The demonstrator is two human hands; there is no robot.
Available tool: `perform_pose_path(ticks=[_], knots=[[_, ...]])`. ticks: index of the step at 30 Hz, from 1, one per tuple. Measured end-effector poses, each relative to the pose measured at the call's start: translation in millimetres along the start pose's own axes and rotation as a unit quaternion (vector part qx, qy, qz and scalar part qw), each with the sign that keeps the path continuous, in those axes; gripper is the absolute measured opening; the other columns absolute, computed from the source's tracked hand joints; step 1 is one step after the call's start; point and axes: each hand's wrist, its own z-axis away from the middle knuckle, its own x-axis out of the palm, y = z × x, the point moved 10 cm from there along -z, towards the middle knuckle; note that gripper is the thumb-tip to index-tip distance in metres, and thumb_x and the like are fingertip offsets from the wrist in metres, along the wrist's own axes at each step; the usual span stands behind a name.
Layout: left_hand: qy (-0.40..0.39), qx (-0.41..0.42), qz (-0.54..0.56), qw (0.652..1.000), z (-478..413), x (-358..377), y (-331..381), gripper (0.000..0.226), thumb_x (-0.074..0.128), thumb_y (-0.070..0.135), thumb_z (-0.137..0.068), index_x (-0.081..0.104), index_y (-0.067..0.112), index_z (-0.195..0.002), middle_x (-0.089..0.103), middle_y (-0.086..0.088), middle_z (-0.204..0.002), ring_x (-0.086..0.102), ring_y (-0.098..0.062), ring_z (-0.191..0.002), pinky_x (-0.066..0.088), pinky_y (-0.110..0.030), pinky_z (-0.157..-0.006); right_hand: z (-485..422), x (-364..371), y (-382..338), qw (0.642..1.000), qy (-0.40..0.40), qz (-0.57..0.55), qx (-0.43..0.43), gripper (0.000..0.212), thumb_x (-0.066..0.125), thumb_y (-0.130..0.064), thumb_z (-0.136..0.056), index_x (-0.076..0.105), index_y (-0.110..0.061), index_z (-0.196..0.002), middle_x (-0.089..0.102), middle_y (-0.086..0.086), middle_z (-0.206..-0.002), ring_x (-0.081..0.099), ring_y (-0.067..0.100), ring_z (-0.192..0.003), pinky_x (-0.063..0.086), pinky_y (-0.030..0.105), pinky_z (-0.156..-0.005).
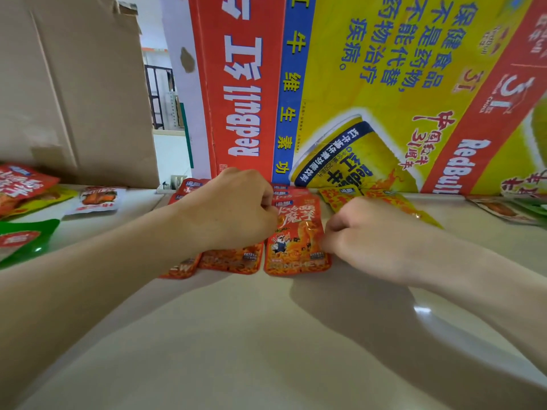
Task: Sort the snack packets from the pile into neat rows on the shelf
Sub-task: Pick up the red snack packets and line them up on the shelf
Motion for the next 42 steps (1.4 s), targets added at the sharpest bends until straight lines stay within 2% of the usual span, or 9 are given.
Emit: perform_pose_path(ticks=[3, 13, 16, 21, 25, 29, 34, 38, 42], knots=[[0.004, 0.000, 0.008, 1.000, 2, -1, 0, 0.029, 0.058, 0.026, -0.092, 0.061, 0.006, -0.071, 0.062, -0.009, -0.071, 0.057, -0.021, -0.066, 0.041, -0.023, -0.053, 0, 2, -3, 1.000, 0.000, 0.002, -0.011, 0.027, 0.057, -0.024, -0.087, 0.055, -0.007, -0.066, 0.040, -0.004, -0.048, 0.038, 0.012, -0.049, 0.027, 0.025, -0.043], [0.017, -0.008, 0.012, 1.000, 6, -4, 2, 0.029, 0.063, 0.035, -0.092, 0.058, 0.019, -0.069, 0.051, 0.017, -0.069, 0.051, -0.005, -0.065, 0.030, -0.011, -0.050, 2, 0, -9, 0.998, 0.017, 0.042, -0.032, 0.033, 0.056, -0.026, -0.088, 0.050, -0.008, -0.061, 0.043, 0.002, -0.049, 0.041, 0.015, -0.051, 0.025, 0.023, -0.041], [0.028, -0.014, 0.018, 0.999, 6, -4, 1, 0.027, 0.062, 0.033, -0.093, 0.058, 0.018, -0.071, 0.053, 0.016, -0.071, 0.052, -0.006, -0.067, 0.031, -0.011, -0.050, 4, -2, -12, 0.996, 0.032, 0.071, -0.043, 0.035, 0.056, -0.028, -0.085, 0.045, -0.009, -0.056, 0.040, 0.003, -0.051, 0.041, 0.019, -0.052, 0.028, 0.031, -0.047], [0.022, -0.013, 0.004, 1.000, 6, -1, 3, 0.033, 0.061, 0.035, -0.094, 0.050, 0.020, -0.067, 0.048, 0.019, -0.073, 0.052, -0.009, -0.068, 0.031, -0.011, -0.051, 7, -7, -20, 0.988, 0.076, 0.113, -0.067, 0.039, 0.053, -0.035, -0.083, 0.032, -0.014, -0.057, 0.034, 0.002, -0.053, 0.035, 0.018, -0.050, 0.022, 0.029, -0.048], [0.046, -0.005, 0.009, 0.999, 5, -17, 0, 0.033, 0.065, 0.038, -0.089, 0.059, 0.019, -0.063, 0.056, 0.009, -0.065, 0.054, -0.009, -0.064, 0.035, -0.020, -0.053, 8, -20, -17, 0.986, 0.126, 0.081, -0.078, 0.051, 0.051, -0.050, -0.089, 0.041, -0.013, -0.054, 0.041, 0.000, -0.055, 0.041, 0.018, -0.053, 0.027, 0.031, -0.051], [0.105, 0.016, 0.001, 0.994, 9, -37, 6, 0.033, 0.061, 0.040, -0.090, 0.057, 0.021, -0.064, 0.055, 0.006, -0.061, 0.053, -0.011, -0.062, 0.039, -0.026, -0.055, 13, -43, -15, 0.966, 0.234, 0.031, -0.101, 0.038, 0.044, -0.055, -0.088, 0.052, -0.022, -0.070, 0.054, -0.006, -0.064, 0.054, 0.017, -0.064, 0.040, 0.031, -0.056], [0.114, 0.034, -0.036, 0.992, 13, -36, 12, 0.020, 0.056, 0.048, -0.090, 0.057, 0.029, -0.084, 0.060, 0.015, -0.084, 0.059, -0.012, -0.080, 0.054, -0.035, -0.071, 22, -56, -22, 0.949, 0.294, 0.044, -0.103, 0.036, 0.037, -0.055, -0.090, 0.050, -0.025, -0.105, 0.055, -0.009, -0.094, 0.055, 0.018, -0.091, 0.045, 0.035, -0.079], [0.128, 0.047, -0.037, 0.990, 16, -51, 23, 0.028, 0.055, 0.048, -0.093, 0.057, 0.028, -0.113, 0.055, 0.013, -0.110, 0.057, -0.014, -0.103, 0.049, -0.036, -0.090, 30, -64, -26, 0.944, 0.312, 0.046, -0.098, 0.044, 0.038, -0.053, -0.090, 0.053, -0.022, -0.117, 0.058, -0.003, -0.114, 0.052, 0.021, -0.108, 0.044, 0.043, -0.090], [0.178, 0.065, -0.037, 0.981, 26, -87, 37, 0.034, 0.052, 0.047, -0.096, 0.053, 0.026, -0.123, 0.051, 0.009, -0.135, 0.052, -0.019, -0.119, 0.042, -0.038, -0.097, 38, -73, -25, 0.937, 0.337, 0.050, -0.079, 0.050, 0.040, -0.050, -0.090, 0.055, -0.019, -0.126, 0.054, 0.000, -0.128, 0.049, 0.025, -0.120, 0.039, 0.046, -0.095]])
